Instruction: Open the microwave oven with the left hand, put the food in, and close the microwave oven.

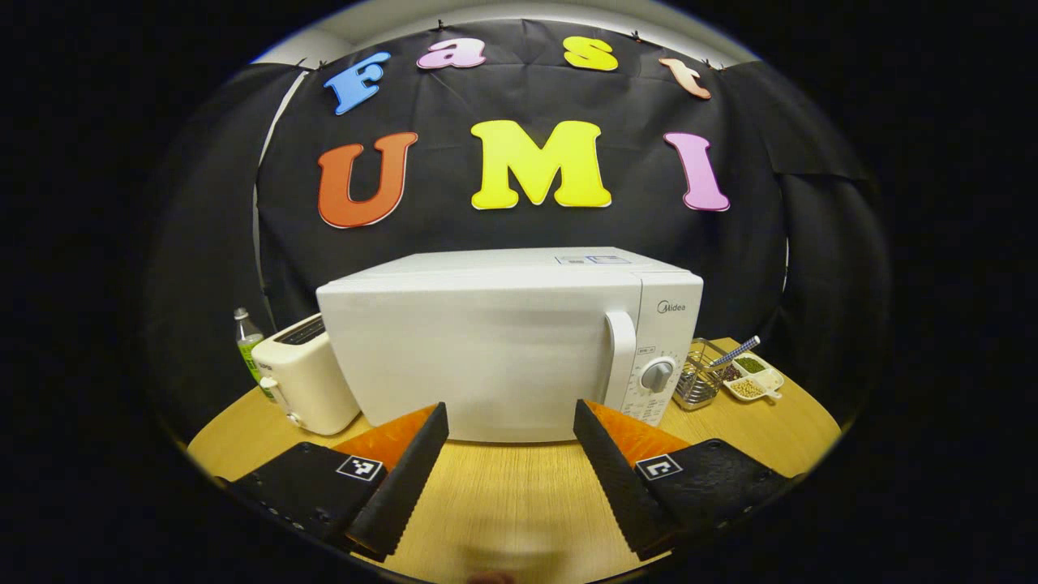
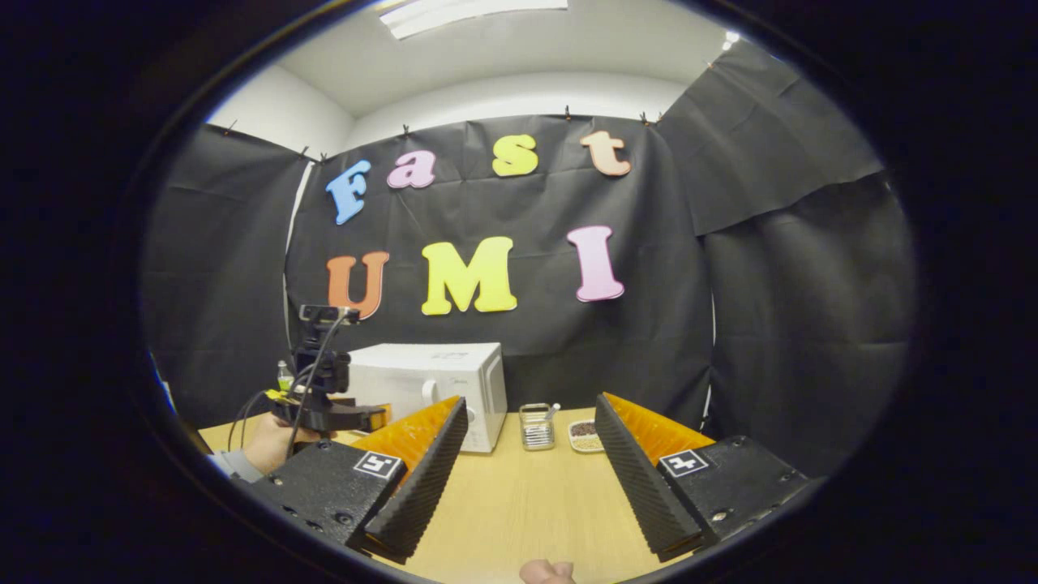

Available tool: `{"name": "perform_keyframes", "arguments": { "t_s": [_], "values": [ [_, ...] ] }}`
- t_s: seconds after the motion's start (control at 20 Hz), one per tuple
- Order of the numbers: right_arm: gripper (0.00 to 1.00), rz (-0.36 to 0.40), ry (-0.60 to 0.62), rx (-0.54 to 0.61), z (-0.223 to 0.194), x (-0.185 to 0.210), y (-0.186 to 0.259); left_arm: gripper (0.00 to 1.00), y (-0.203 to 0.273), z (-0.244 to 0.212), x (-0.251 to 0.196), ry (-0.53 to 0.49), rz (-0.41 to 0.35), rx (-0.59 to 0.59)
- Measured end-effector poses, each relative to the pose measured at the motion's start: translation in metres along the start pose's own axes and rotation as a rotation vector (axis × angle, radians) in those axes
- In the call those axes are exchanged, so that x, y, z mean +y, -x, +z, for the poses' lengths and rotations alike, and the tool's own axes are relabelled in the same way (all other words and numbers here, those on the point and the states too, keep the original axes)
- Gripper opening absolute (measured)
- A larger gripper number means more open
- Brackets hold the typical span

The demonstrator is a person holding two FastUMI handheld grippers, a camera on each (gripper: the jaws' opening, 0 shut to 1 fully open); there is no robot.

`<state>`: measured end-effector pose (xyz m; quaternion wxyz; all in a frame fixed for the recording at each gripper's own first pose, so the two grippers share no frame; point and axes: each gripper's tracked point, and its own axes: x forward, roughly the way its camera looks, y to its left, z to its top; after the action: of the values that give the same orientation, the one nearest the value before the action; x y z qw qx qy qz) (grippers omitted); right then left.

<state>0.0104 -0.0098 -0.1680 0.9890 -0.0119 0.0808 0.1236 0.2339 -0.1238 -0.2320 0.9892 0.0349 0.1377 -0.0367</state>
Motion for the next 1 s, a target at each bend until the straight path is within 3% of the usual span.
{"name": "perform_keyframes", "arguments": {
  "t_s": [0.05,0.1,0.15,0.2,0.3,0.35,0.4,0.45,0.5,0.55,0.7,0.75,0.9,0.95,1.0],
  "values": [
    [0.91,-0.004,0.0,0.0,0.001,0.001,0.003,0.97,0.016,0.003,0.004,0.003,0.008,-0.01],
    [1.0,-0.005,0.0,-0.001,0.003,0.002,0.008,0.97,0.033,0.008,0.009,0.003,0.018,-0.024],
    [1.0,-0.01,-0.003,-0.006,0.007,0.002,0.012,0.97,0.051,0.012,0.014,0.005,0.026,-0.036],
    [0.91,-0.016,-0.005,-0.008,0.009,0.002,0.016,0.96,0.07,0.015,0.017,0.01,0.031,-0.051],
    [0.91,-0.023,-0.015,-0.013,0.016,0.003,0.025,0.97,0.105,0.032,0.017,0.03,0.021,-0.086],
    [1.0,-0.028,-0.023,-0.017,0.02,0.002,0.03,0.97,0.125,0.039,0.019,0.035,0.02,-0.108],
    [1.0,-0.034,-0.031,-0.02,0.023,0.0,0.036,0.97,0.143,0.044,0.024,0.034,0.029,-0.124],
    [0.91,-0.039,-0.042,-0.023,0.028,-0.002,0.042,0.96,0.162,0.051,0.029,0.029,0.046,-0.142],
    [0.91,-0.043,-0.055,-0.031,0.035,-0.003,0.048,0.96,0.181,0.056,0.031,0.015,0.052,-0.157],
    [1.0,-0.047,-0.062,-0.039,0.042,-0.004,0.053,0.96,0.199,0.062,0.032,0.003,0.057,-0.176],
    [1.0,-0.052,-0.058,-0.076,0.061,-0.008,0.068,0.96,0.251,0.077,0.03,-0.006,0.041,-0.227],
    [0.91,-0.048,-0.051,-0.081,0.065,-0.006,0.072,0.96,0.265,0.079,0.03,-0.008,0.044,-0.236],
    [0.91,-0.032,-0.011,-0.074,0.069,-0.002,0.081,0.96,0.303,0.081,0.042,-0.026,0.091,-0.254],
    [1.0,-0.028,-0.009,-0.08,0.071,-0.001,0.085,0.96,0.315,0.08,0.046,-0.023,0.106,-0.262],
    [1.0,-0.028,-0.016,-0.088,0.074,-0.001,0.088,0.96,0.325,0.081,0.046,-0.009,0.113,-0.275]
  ]
}}
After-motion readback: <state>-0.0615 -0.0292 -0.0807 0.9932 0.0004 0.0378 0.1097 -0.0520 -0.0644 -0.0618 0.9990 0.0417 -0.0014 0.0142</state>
